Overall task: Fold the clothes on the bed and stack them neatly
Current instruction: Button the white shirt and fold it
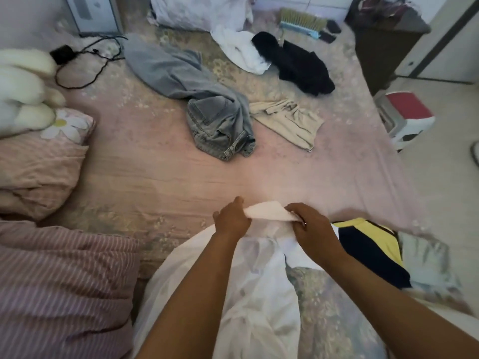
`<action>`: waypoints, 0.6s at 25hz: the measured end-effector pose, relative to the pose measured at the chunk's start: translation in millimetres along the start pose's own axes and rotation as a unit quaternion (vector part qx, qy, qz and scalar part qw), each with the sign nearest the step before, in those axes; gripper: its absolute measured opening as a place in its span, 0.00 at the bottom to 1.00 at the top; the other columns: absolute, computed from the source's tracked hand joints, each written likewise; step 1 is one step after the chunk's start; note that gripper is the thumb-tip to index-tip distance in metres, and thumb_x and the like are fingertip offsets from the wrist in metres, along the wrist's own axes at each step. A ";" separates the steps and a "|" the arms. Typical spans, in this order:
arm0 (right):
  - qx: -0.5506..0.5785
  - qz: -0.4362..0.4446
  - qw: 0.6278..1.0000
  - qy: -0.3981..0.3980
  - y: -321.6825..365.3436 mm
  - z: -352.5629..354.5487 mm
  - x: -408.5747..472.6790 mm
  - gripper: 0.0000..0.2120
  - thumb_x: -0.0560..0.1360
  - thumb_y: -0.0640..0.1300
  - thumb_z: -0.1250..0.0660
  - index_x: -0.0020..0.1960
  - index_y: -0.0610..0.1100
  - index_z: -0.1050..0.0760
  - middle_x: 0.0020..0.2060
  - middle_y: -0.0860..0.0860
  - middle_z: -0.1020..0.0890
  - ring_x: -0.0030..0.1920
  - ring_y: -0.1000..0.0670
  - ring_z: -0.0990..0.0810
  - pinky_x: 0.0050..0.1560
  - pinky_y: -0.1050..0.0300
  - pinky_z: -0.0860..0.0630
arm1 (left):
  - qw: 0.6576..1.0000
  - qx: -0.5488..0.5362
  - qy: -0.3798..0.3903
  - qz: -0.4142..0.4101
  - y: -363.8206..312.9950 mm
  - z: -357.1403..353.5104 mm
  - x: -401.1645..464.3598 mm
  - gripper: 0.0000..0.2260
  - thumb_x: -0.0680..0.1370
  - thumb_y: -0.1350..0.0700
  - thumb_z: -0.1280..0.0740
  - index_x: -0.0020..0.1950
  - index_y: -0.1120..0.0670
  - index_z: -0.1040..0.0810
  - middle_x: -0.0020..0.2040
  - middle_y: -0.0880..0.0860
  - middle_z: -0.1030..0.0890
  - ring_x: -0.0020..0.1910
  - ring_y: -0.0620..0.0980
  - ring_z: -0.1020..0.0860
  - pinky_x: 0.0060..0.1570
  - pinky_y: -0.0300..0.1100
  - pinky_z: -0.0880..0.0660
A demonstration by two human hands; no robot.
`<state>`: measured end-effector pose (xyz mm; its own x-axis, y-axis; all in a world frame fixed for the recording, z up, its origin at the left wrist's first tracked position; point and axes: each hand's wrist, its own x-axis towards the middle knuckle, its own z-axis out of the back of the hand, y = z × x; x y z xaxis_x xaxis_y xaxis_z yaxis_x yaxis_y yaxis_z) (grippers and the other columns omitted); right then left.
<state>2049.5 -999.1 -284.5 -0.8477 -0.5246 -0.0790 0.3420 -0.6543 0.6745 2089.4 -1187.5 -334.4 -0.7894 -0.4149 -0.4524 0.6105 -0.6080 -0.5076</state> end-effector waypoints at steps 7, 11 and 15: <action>-0.082 -0.016 0.995 0.057 21.5 59.3 -40.0 0.22 0.82 0.30 0.45 0.73 0.41 0.28 0.69 0.43 0.25 0.60 0.38 0.22 0.56 0.45 0.25 | 0.974 -0.174 -0.119 0.080 -4.4 33.4 -90.3 0.11 0.80 0.67 0.38 0.58 0.62 0.20 0.58 0.63 0.22 0.53 0.64 0.21 0.47 0.55 0.20; 0.002 -0.055 0.993 0.105 53.4 116.0 -74.3 0.16 0.81 0.29 0.45 0.64 0.35 0.24 0.60 0.36 0.22 0.59 0.37 0.25 0.57 0.47 0.30 | 0.950 -0.257 -0.177 0.025 -40.8 78.1 -175.8 0.11 0.78 0.71 0.36 0.55 0.65 0.16 0.54 0.63 0.16 0.55 0.60 0.20 0.53 0.47 0.24; 0.035 0.002 0.992 0.120 97.9 197.2 -112.4 0.07 0.78 0.36 0.33 0.56 0.38 0.22 0.56 0.39 0.25 0.56 0.40 0.26 0.55 0.48 0.30 | 0.942 -0.195 -0.268 -0.060 -84.6 133.7 -263.3 0.15 0.77 0.69 0.33 0.64 0.64 0.20 0.59 0.61 0.18 0.59 0.58 0.21 0.60 0.47 0.27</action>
<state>2098.3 -896.8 -64.9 -0.7221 -0.6474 -0.2439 0.3083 -0.6167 0.7243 2237.0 -1117.3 -74.4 -0.7094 -0.7047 0.0082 0.4094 -0.4215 -0.8092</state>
